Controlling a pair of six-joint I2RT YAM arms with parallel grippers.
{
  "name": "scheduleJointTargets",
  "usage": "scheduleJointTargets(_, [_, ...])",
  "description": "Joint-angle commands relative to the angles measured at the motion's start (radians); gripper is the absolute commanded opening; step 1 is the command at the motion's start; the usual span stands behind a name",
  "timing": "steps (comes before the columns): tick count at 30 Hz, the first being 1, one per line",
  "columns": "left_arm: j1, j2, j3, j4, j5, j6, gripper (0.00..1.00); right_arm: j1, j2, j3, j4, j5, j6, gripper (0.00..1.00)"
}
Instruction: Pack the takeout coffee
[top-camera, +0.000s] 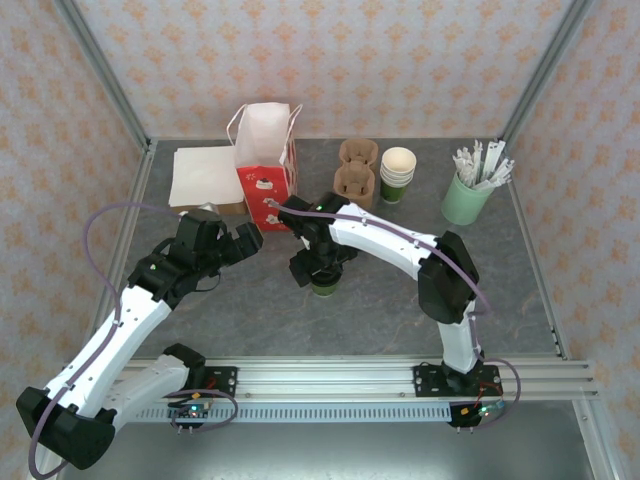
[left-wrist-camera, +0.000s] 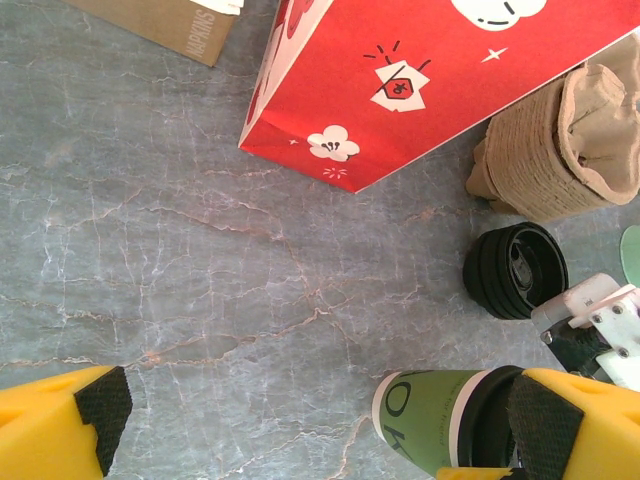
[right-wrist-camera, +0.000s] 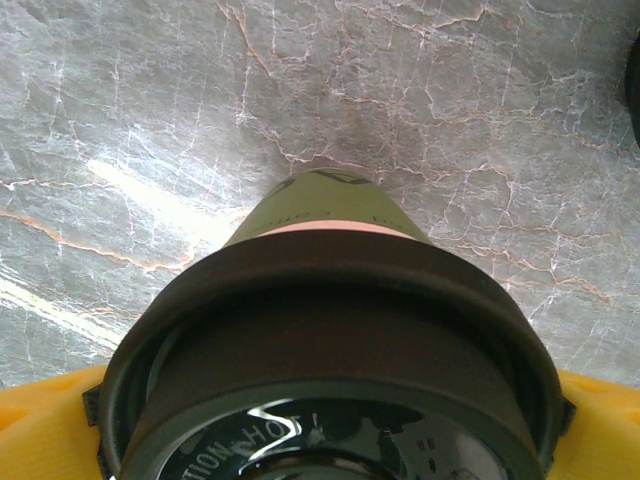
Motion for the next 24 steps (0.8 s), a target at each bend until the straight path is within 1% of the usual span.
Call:
scheduleJointTargets(1, [0.007, 0.002, 0.010, -0.010, -0.013, 0.008, 1.00, 0.002, 0.012, 0.026, -0.011, 0.030, -0.016, 1.00])
scheduleJointTargets(4, [0.007, 0.002, 0.012, -0.012, -0.014, 0.010, 1.00, 0.002, 0.015, 0.025, -0.015, 0.032, -0.020, 0.97])
scheduleJointTargets(9, [0.007, 0.001, 0.017, -0.017, -0.016, 0.016, 1.00, 0.002, 0.020, 0.023, -0.020, 0.032, -0.021, 0.88])
scheduleJointTargets(12, [0.007, 0.000, 0.017, -0.020, -0.017, 0.015, 1.00, 0.001, 0.019, 0.026, -0.023, 0.032, -0.020, 0.85])
scheduleJointTargets(17, [0.007, -0.002, 0.016, -0.022, -0.014, 0.015, 1.00, 0.000, -0.006, 0.024, -0.034, 0.058, -0.012, 0.85])
scheduleJointTargets(24, [0.007, -0.002, 0.015, -0.019, -0.014, 0.018, 1.00, -0.018, -0.082, -0.038, -0.027, 0.046, 0.013, 0.85])
